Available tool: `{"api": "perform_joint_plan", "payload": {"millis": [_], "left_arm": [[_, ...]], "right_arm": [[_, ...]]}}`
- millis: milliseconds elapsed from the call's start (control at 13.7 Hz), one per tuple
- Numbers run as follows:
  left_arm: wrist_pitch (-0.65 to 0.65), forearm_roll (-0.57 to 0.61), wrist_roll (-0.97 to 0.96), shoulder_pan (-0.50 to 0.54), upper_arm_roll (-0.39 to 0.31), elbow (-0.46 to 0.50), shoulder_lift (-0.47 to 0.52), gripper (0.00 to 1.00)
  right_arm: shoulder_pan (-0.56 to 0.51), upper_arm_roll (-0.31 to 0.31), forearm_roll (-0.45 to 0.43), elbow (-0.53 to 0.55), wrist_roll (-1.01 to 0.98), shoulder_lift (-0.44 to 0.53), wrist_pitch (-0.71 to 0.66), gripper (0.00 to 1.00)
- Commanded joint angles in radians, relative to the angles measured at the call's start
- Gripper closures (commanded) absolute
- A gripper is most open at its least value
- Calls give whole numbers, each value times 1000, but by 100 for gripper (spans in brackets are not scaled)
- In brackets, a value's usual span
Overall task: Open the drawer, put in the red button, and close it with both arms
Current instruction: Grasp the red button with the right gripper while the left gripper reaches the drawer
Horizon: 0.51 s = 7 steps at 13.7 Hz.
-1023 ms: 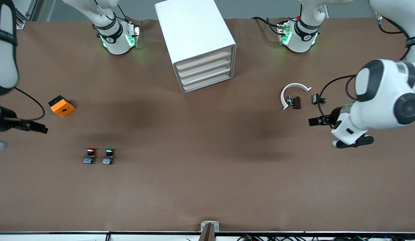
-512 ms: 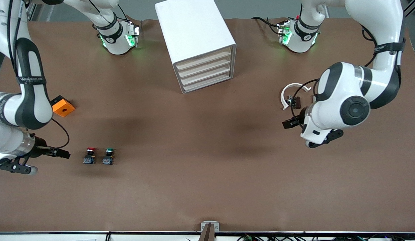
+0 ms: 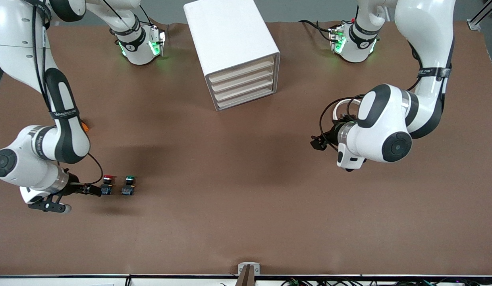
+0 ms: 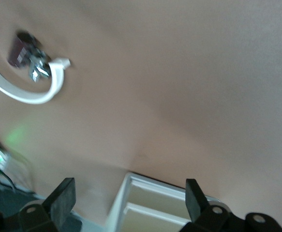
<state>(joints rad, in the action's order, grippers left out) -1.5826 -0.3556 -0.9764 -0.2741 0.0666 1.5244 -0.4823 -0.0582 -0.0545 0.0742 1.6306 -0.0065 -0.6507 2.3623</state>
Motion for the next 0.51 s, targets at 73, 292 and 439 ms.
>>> {"api": "perform_joint_plan", "payload": {"millis": [73, 292, 439], "left_arm": [[35, -91, -183, -42, -2, -38, -50, 0], [82, -167, -400, -53, -2, -41, -101, 0], [87, -244, -535, -56, -2, -41, -133, 0]], "right_arm": [[6, -2, 6, 70, -18, 7, 70, 0], [11, -2, 6, 118, -44, 3, 152, 0], [17, -2, 6, 126, -43, -1, 167, 0]]}}
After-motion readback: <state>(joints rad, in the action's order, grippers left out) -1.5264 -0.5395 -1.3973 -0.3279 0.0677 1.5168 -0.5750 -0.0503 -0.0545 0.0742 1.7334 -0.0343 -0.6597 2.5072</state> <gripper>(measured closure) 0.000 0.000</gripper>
